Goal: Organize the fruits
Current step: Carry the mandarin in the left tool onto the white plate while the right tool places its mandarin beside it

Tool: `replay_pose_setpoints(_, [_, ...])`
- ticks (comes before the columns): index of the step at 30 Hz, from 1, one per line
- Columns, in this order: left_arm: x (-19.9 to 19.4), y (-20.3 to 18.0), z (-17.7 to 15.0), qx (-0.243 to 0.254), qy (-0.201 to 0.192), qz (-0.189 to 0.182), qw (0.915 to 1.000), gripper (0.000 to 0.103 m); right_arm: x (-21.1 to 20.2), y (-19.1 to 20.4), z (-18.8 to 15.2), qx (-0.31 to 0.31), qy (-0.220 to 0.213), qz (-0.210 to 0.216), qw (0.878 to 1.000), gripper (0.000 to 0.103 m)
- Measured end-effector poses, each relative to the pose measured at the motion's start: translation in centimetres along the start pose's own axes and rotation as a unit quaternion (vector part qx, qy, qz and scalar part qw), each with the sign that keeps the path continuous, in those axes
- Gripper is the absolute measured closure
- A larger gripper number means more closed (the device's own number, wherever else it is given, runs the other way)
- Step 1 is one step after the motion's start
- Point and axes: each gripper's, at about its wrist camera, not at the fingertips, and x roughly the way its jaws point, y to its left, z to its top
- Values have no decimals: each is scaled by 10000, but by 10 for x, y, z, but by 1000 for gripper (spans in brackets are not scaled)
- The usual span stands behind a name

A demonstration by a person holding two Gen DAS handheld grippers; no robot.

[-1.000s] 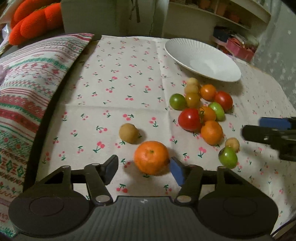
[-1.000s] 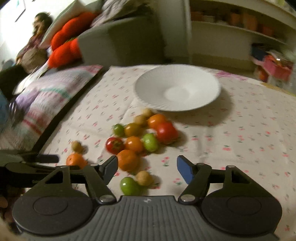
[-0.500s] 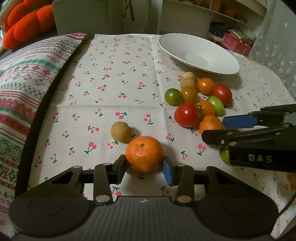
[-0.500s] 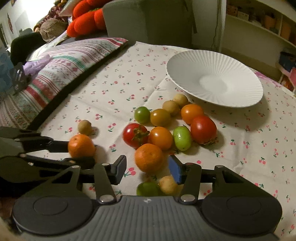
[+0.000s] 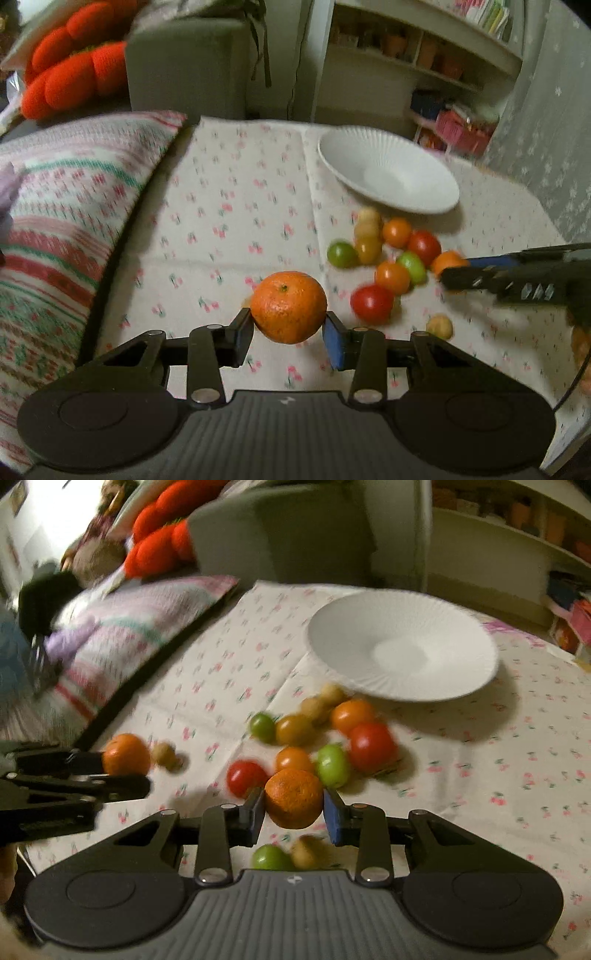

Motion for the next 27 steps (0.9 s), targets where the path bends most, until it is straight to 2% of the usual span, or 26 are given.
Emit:
replay_pose_setpoints(4, [-1, -3, 20, 58, -128, 44, 9999, 79, -16, -36, 13, 628, -376, -219, 9971, 72])
replay_pose_setpoints(10, [19, -22, 65, 1, -104, -411, 9991, 79, -15, -68, 33, 1157, -704, -316, 9903, 72])
replay_pose_setpoints(17, [82, -69, 108, 223, -139, -865, 9959, 78, 6, -90, 52, 1507, -771, -94, 9855, 72])
replay_pose_setpoints(21, [117, -91, 122, 482, -96, -849, 9952, 78, 16, -97, 59, 1598, -745, -133, 9842, 72])
replay_pose_setpoints(27, [151, -104, 124, 891, -83, -714, 9934, 79, 31, -97, 68, 1729, -612, 85, 9830, 72])
